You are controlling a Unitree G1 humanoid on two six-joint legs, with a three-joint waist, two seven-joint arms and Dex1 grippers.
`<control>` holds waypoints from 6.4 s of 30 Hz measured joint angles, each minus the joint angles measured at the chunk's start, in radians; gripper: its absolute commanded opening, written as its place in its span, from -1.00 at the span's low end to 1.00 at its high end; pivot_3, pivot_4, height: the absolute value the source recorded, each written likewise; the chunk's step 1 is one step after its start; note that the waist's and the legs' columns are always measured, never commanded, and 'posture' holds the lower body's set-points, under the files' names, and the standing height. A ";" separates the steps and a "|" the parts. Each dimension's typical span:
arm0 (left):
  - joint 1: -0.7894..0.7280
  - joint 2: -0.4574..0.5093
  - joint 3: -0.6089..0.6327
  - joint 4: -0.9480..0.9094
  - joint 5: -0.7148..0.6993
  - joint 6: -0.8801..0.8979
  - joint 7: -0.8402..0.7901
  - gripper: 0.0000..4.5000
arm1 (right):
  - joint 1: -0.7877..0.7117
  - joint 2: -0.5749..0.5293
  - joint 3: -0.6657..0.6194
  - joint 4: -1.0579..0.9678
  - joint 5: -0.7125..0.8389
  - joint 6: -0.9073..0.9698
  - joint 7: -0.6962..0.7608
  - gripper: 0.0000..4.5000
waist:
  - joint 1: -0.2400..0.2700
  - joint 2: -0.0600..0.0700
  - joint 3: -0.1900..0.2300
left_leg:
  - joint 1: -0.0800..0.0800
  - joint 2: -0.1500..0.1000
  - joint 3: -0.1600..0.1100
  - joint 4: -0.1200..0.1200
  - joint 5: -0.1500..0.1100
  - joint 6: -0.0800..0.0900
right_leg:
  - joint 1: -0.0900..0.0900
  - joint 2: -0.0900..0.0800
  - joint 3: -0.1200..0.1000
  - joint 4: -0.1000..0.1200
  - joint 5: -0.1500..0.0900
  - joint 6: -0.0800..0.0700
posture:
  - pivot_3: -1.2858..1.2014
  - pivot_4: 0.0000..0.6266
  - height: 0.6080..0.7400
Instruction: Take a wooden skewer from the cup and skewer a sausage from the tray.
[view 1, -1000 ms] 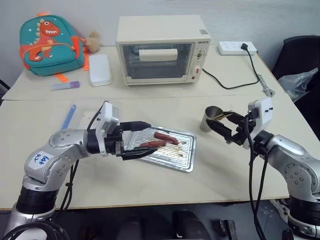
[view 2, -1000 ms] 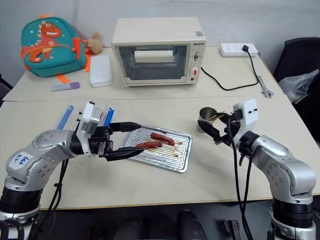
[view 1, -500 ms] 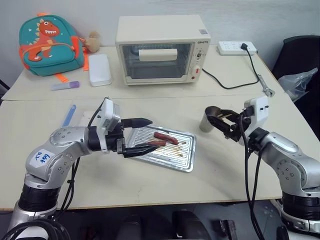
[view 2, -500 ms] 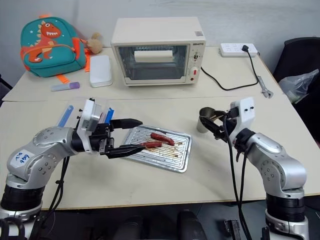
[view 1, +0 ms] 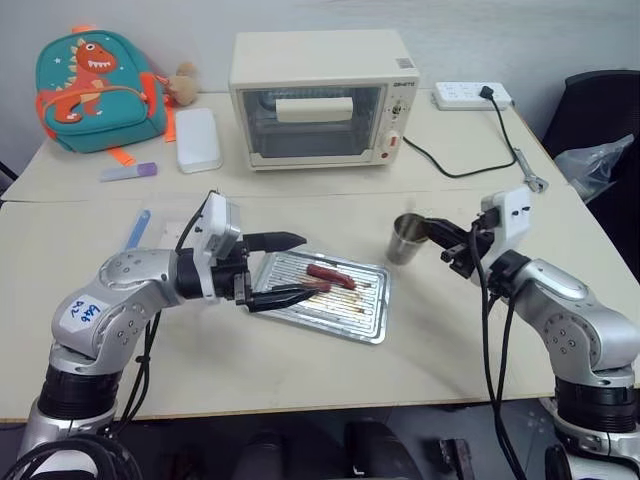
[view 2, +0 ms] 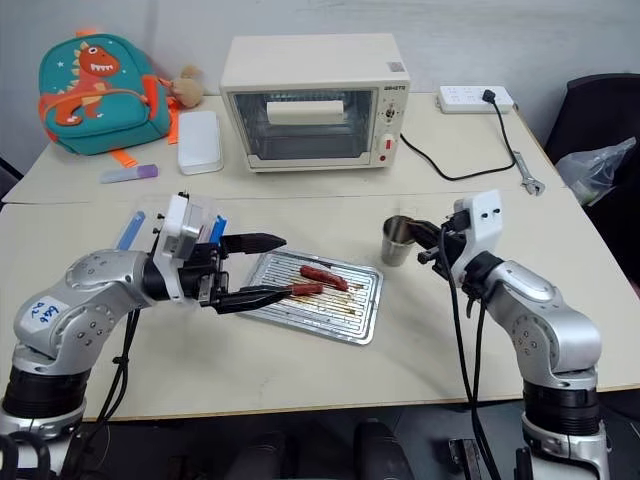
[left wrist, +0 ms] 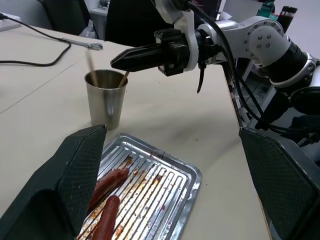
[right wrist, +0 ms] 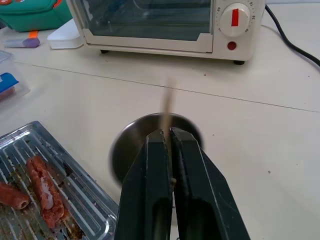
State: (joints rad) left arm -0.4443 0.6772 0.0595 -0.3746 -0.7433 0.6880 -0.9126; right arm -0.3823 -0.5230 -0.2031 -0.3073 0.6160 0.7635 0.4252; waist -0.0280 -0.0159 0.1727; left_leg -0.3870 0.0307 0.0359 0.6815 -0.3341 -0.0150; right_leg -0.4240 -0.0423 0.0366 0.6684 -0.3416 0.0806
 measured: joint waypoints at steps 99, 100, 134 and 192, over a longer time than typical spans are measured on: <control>-0.216 -0.323 -0.022 0.135 0.089 -0.182 0.193 -1.00 | -0.420 -0.148 -0.134 0.199 1.337 0.397 -0.559 0.07 | 0.001 0.001 0.001 | -0.008 0.001 0.000 0.002 0.001 0.001 | -0.004 -0.001 -0.001 -0.003 0.002 0.003 | 0.03 -0.52 1.00; -0.213 -0.293 -0.015 0.133 0.088 -0.174 0.187 -1.00 | -0.420 -0.191 -0.119 0.198 1.337 0.403 -0.558 0.07 | 0.000 0.001 0.001 | -0.008 0.001 -0.001 0.002 0.001 0.001 | -0.004 -0.001 -0.001 -0.003 0.002 0.003 | 0.03 -0.52 1.00; 0.448 0.269 0.589 -0.239 -0.123 0.075 0.031 -1.00 | -0.404 -0.132 0.741 0.082 -0.310 -0.173 0.377 0.75 | -0.003 0.002 0.003 | -0.005 -0.001 -0.002 -0.001 0.000 0.001 | -0.004 -0.004 -0.001 -0.006 0.001 0.002 | 0.03 -0.52 1.00; 0.395 0.277 0.544 -0.236 -0.157 0.062 0.091 -1.00 | -0.482 0.208 0.746 0.561 -0.677 -0.470 0.604 -0.35 | -0.033 0.002 0.003 | -0.004 -0.001 -0.001 -0.001 0.000 0.000 | -0.004 -0.002 -0.002 -0.001 0.001 0.002 | 0.03 -0.52 1.00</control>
State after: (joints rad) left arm -0.0489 0.9537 0.6033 -0.6110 -0.9000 0.7502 -0.8214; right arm -0.8639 -0.3152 0.5429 0.2541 -0.0610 0.2933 1.0288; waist -0.0613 -0.0135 0.1755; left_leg -0.3906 0.0302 0.0346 0.6804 -0.3337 -0.0152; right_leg -0.4284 -0.0446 0.0347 0.6674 -0.3404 0.0827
